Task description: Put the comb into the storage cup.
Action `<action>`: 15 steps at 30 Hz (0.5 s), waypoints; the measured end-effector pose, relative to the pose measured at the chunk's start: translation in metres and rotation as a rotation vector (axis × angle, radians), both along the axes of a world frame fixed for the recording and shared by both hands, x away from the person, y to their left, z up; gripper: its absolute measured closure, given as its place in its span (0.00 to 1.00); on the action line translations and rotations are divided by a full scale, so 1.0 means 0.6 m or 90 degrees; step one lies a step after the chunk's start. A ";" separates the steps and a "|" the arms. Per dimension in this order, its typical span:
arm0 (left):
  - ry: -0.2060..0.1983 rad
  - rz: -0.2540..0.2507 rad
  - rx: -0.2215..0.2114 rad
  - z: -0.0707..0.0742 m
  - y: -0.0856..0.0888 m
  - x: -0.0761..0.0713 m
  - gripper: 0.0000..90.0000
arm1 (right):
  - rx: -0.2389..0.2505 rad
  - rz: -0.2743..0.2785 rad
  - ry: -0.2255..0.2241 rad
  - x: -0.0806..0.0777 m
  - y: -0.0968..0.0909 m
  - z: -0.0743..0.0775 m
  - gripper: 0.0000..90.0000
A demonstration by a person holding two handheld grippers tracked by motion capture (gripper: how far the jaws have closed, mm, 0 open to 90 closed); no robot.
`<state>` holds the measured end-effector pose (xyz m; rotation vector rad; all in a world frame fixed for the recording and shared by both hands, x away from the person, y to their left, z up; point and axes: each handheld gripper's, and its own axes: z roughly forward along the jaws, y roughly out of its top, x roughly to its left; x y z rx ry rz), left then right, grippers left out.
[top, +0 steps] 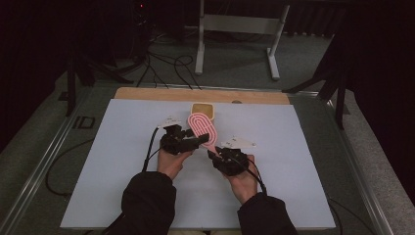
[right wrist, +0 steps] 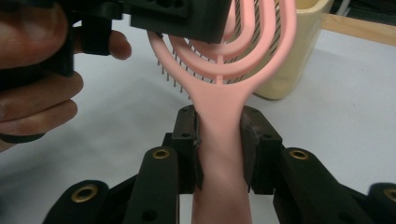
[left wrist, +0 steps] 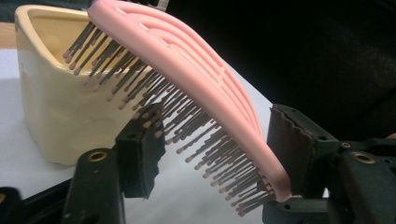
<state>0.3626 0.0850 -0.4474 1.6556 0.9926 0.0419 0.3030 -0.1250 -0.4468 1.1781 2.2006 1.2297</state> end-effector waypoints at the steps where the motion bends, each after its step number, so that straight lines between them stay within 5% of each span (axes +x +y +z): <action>1: 0.001 -0.002 -0.002 0.000 0.000 0.000 0.44 | -0.004 0.000 -0.003 0.000 0.000 0.000 0.77; 15: 0.019 0.002 -0.011 0.002 0.000 0.002 0.55 | -0.047 0.010 -0.021 -0.002 0.011 -0.006 0.77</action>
